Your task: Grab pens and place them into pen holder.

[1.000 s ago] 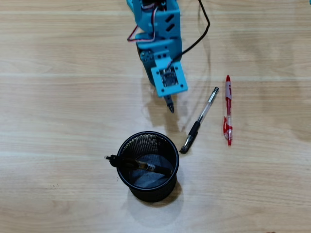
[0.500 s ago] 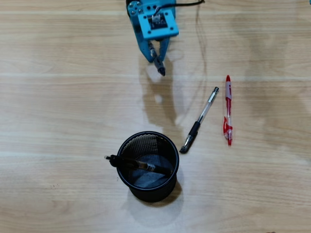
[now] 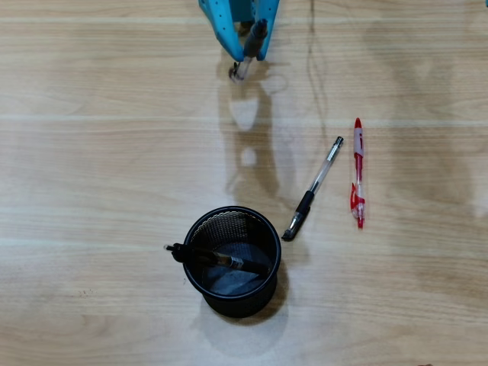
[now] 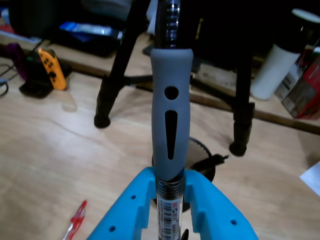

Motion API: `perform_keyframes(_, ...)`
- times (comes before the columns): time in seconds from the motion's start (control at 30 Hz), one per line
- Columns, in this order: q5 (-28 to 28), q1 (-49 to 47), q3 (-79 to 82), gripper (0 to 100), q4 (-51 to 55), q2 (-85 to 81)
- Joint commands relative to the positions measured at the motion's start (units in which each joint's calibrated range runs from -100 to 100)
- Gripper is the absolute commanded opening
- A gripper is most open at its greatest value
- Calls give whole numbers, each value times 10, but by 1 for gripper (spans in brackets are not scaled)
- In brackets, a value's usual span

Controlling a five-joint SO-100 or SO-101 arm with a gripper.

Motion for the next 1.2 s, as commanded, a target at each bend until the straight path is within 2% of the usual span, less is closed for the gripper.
perform_keyframes(0.0, 0, 0, 37, 2, -156, -1)
perform_keyframes(0.23, -2, 6, 67, 2, -422, 107)
perform_keyframes(0.37, -2, 17, 41, 2, -505, 173)
perform_keyframes(0.6, -47, 31, -66, 2, -517, 303)
perform_keyframes(1.17, -49, 43, -203, 2, -517, 527)
